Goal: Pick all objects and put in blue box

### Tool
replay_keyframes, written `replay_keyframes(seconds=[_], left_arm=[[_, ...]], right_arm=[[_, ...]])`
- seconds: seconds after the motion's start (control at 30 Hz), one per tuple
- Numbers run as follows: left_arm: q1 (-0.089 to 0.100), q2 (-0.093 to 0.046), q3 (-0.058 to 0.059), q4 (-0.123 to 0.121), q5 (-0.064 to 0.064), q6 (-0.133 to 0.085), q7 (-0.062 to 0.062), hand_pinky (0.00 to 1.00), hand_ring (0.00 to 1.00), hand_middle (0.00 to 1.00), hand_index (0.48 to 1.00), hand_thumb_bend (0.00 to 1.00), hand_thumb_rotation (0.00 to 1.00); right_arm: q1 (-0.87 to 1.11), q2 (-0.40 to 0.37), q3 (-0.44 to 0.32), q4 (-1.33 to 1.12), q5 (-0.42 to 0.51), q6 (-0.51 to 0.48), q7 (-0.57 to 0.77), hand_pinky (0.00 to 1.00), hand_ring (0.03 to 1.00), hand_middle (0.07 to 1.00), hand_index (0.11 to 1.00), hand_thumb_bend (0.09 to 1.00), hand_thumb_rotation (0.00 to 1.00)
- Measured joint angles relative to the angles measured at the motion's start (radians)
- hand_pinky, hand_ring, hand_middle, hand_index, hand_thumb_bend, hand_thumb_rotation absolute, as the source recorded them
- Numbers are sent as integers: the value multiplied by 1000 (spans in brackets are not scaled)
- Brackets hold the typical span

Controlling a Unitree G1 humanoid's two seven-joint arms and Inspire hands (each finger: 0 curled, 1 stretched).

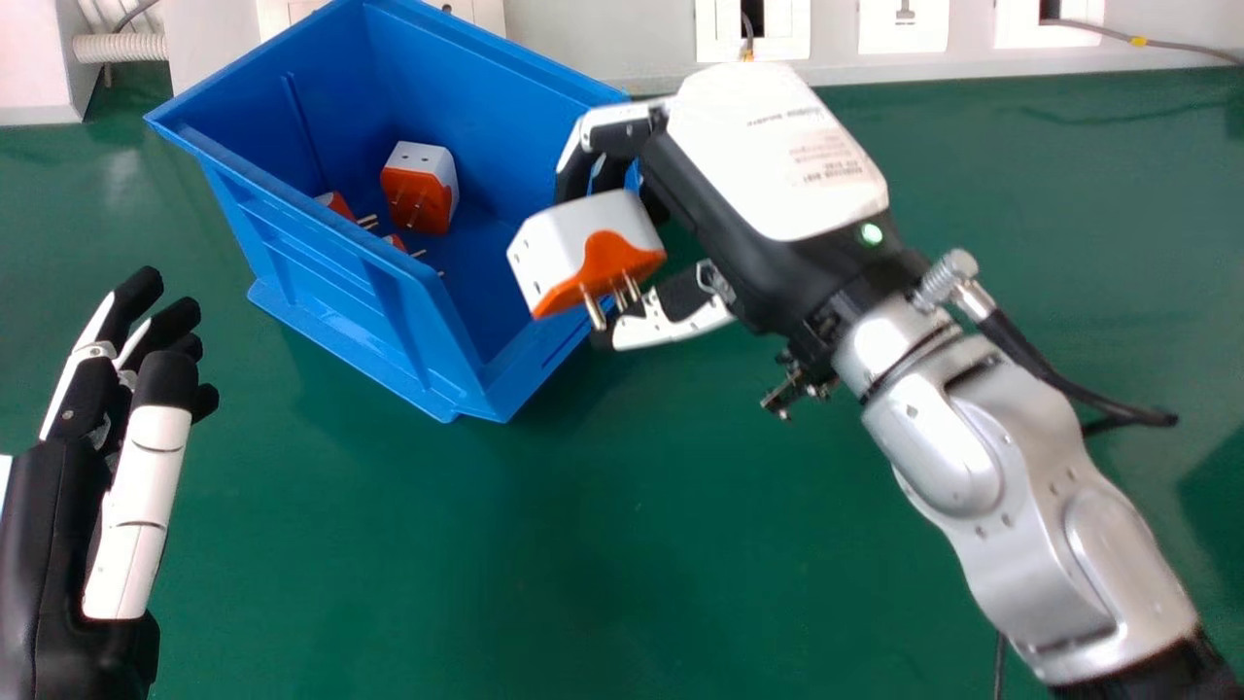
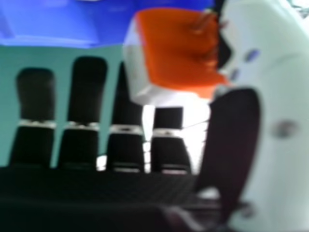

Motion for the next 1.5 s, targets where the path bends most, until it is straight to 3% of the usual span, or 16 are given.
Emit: replay_keyframes(seconds=[0.47,0.7,0.87,1.3,1.5], left_arm=[[7,0,-2,2,-3,-16,3,829,889,894,909,764,874],[14,-1,-3,2,-5,-27,-10,828,887,894,908,757,874],[26,-2,-3,7,-23,-34,-16,828,886,894,908,751,874],[43,-3,-5,7,-25,-39,-16,832,884,895,912,753,871],[59,-7,-12,4,-22,-40,-15,833,885,896,913,757,871]], right_arm=[[-357,74,107,557,-43,-34,-188,310,412,509,537,492,0],[-533,138,175,789,-67,-30,-257,320,416,511,529,493,0],[-622,195,222,934,-67,-43,-286,328,418,514,510,495,0],[-763,304,316,1159,-70,-46,-354,360,434,505,459,498,0],[-767,337,346,1189,-70,-43,-375,393,426,484,475,498,0]])
